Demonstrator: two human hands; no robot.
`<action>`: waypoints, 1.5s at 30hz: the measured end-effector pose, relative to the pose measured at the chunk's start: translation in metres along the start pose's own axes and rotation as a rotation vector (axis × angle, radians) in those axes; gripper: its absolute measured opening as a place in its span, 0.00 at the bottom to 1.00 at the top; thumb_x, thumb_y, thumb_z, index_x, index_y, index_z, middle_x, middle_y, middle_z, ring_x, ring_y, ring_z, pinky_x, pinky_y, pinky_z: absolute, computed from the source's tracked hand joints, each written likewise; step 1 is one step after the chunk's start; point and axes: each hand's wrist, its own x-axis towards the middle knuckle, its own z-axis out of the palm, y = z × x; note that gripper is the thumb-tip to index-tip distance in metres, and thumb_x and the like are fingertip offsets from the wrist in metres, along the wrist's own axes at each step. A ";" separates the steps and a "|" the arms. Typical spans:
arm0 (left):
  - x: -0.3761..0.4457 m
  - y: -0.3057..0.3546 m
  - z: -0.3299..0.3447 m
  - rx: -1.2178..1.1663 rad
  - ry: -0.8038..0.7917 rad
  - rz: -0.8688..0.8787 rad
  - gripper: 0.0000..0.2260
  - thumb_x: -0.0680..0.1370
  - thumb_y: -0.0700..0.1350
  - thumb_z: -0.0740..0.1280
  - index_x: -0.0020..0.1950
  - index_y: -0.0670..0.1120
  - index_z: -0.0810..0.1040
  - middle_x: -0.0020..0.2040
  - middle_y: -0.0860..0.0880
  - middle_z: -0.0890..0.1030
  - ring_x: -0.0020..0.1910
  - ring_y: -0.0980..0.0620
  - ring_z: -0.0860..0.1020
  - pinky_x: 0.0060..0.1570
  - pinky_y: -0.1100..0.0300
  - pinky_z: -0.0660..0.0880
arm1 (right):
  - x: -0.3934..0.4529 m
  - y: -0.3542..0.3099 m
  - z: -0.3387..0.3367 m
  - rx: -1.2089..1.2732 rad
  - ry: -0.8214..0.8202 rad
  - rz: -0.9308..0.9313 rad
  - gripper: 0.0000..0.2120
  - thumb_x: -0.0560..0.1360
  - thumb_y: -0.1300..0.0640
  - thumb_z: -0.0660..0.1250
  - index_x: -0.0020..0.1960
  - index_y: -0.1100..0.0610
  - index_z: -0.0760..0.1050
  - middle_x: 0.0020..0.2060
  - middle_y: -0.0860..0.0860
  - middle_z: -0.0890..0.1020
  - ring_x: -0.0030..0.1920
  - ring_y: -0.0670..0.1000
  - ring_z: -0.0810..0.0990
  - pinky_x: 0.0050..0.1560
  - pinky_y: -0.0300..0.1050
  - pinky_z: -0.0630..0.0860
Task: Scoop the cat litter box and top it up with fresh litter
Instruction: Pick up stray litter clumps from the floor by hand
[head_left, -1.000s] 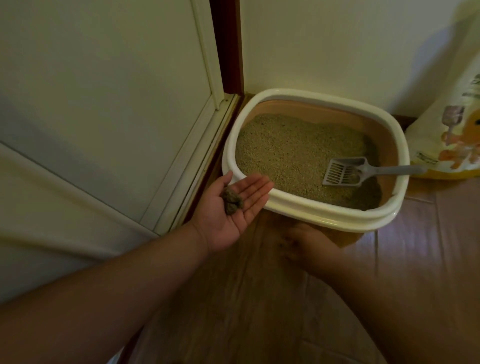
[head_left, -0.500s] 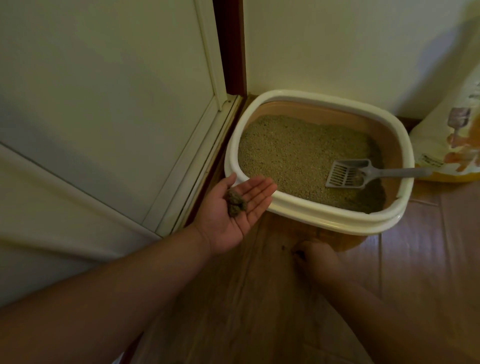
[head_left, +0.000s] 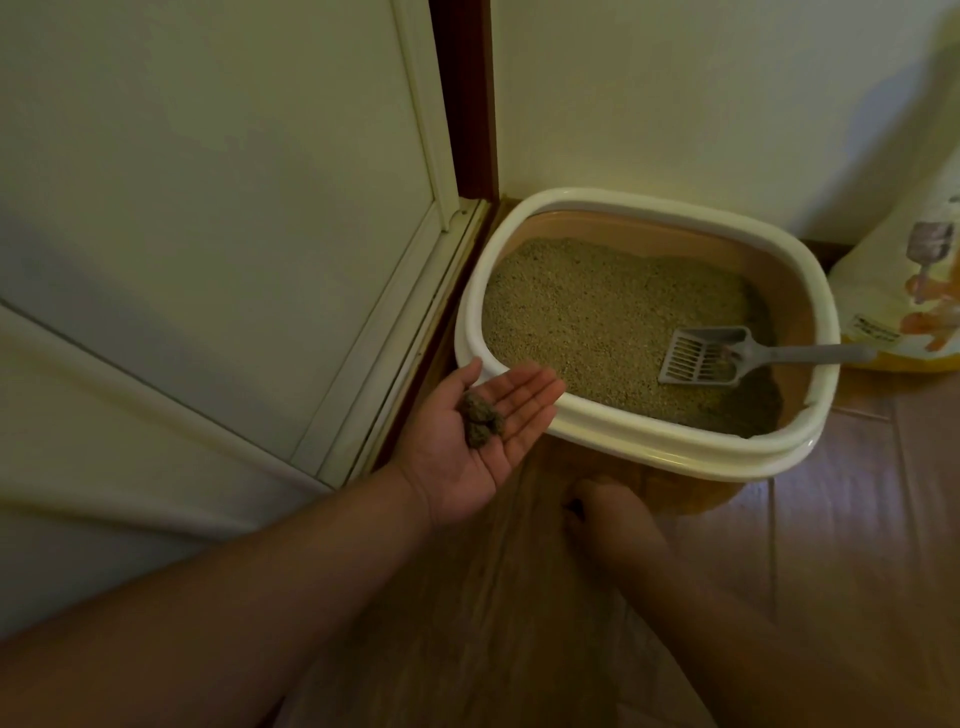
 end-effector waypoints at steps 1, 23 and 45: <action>-0.001 0.000 0.000 -0.003 -0.002 0.000 0.25 0.82 0.54 0.59 0.66 0.34 0.76 0.66 0.36 0.79 0.66 0.41 0.79 0.66 0.48 0.74 | -0.001 -0.003 -0.003 -0.008 -0.003 -0.007 0.01 0.76 0.52 0.67 0.47 0.47 0.76 0.46 0.45 0.74 0.47 0.47 0.77 0.47 0.44 0.77; 0.006 -0.012 0.013 -0.001 -0.066 -0.001 0.26 0.84 0.54 0.53 0.72 0.37 0.73 0.70 0.39 0.76 0.69 0.43 0.76 0.69 0.50 0.69 | -0.041 -0.123 -0.126 0.222 0.456 -0.623 0.13 0.71 0.62 0.71 0.54 0.59 0.86 0.53 0.56 0.84 0.56 0.56 0.83 0.56 0.44 0.76; 0.004 -0.009 0.005 -0.068 -0.026 0.038 0.23 0.85 0.51 0.55 0.68 0.36 0.75 0.67 0.37 0.78 0.67 0.41 0.78 0.72 0.47 0.70 | -0.036 0.024 -0.068 -0.165 -0.082 -0.138 0.09 0.78 0.51 0.67 0.57 0.48 0.79 0.56 0.45 0.74 0.55 0.46 0.77 0.56 0.42 0.77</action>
